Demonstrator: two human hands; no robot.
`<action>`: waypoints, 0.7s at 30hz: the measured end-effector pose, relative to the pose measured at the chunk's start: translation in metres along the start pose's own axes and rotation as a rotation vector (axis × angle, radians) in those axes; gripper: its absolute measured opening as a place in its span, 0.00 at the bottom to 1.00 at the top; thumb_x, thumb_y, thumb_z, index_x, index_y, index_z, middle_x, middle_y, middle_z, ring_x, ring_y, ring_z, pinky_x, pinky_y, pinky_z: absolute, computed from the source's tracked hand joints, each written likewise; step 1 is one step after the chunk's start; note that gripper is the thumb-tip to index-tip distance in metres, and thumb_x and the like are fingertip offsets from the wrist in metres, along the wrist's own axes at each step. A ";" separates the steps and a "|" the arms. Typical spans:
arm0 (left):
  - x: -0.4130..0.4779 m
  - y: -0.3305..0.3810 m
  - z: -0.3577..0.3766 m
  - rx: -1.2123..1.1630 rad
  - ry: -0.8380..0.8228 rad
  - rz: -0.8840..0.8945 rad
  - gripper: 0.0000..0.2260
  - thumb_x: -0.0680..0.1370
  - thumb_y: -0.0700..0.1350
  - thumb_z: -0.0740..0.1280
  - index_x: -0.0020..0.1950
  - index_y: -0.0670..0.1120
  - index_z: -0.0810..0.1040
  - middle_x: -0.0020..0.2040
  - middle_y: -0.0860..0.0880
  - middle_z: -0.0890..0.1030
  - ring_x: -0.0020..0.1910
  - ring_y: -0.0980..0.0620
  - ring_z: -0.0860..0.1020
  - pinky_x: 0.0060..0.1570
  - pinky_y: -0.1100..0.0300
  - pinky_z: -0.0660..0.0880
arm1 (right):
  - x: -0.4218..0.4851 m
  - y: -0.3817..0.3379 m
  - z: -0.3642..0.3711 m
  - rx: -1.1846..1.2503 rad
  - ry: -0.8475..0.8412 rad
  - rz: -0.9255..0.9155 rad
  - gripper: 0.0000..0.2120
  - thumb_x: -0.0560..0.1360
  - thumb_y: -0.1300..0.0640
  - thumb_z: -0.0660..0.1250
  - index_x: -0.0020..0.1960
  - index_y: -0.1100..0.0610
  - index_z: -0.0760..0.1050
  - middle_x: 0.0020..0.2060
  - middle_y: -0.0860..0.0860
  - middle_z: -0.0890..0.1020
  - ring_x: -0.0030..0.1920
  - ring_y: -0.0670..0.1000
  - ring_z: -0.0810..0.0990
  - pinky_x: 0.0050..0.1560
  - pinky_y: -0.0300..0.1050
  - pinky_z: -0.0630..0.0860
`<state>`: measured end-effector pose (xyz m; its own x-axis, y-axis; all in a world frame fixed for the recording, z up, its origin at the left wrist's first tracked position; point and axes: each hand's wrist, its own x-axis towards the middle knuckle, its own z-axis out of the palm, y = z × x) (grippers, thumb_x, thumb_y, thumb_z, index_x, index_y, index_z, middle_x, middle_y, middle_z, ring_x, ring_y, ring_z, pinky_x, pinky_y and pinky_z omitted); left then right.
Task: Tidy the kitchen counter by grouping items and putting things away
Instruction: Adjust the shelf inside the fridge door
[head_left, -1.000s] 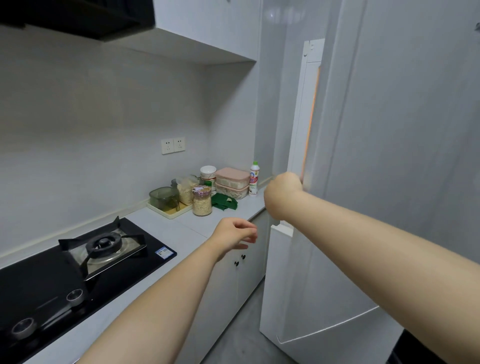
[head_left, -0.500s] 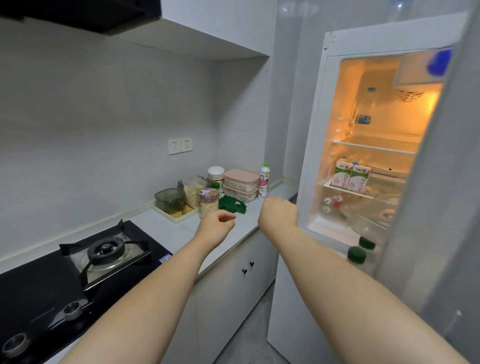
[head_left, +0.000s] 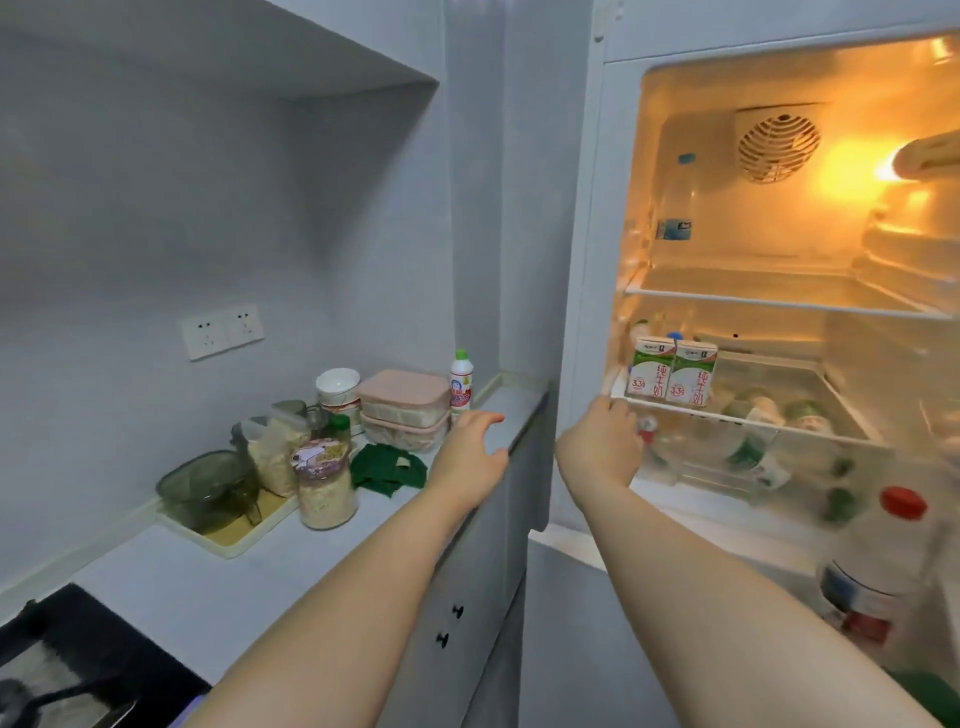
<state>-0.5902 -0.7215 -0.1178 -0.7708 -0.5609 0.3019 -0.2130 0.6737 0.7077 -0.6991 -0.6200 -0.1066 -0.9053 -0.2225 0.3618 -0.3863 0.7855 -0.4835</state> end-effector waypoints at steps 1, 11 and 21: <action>0.008 0.000 0.006 -0.003 -0.017 0.010 0.21 0.76 0.38 0.64 0.69 0.47 0.70 0.69 0.49 0.68 0.66 0.52 0.69 0.60 0.66 0.62 | 0.006 0.003 0.002 0.024 0.014 0.018 0.17 0.73 0.60 0.61 0.62 0.60 0.69 0.61 0.57 0.72 0.62 0.59 0.70 0.58 0.51 0.70; 0.122 0.021 0.102 -0.150 -0.209 0.181 0.14 0.77 0.36 0.61 0.59 0.45 0.79 0.59 0.49 0.78 0.54 0.53 0.77 0.55 0.62 0.72 | 0.093 0.055 0.016 0.130 0.230 0.188 0.18 0.72 0.62 0.64 0.62 0.58 0.70 0.61 0.54 0.72 0.61 0.56 0.70 0.57 0.49 0.71; 0.203 0.090 0.192 -0.493 -0.477 0.396 0.12 0.76 0.37 0.64 0.54 0.51 0.79 0.56 0.50 0.81 0.51 0.54 0.77 0.47 0.73 0.70 | 0.155 0.115 -0.023 -0.398 0.243 0.329 0.17 0.73 0.60 0.62 0.62 0.59 0.69 0.61 0.57 0.72 0.61 0.58 0.69 0.55 0.49 0.69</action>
<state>-0.8815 -0.6821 -0.1157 -0.9316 0.0175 0.3630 0.3353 0.4265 0.8400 -0.8800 -0.5515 -0.0877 -0.8821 0.1727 0.4384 0.0481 0.9585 -0.2809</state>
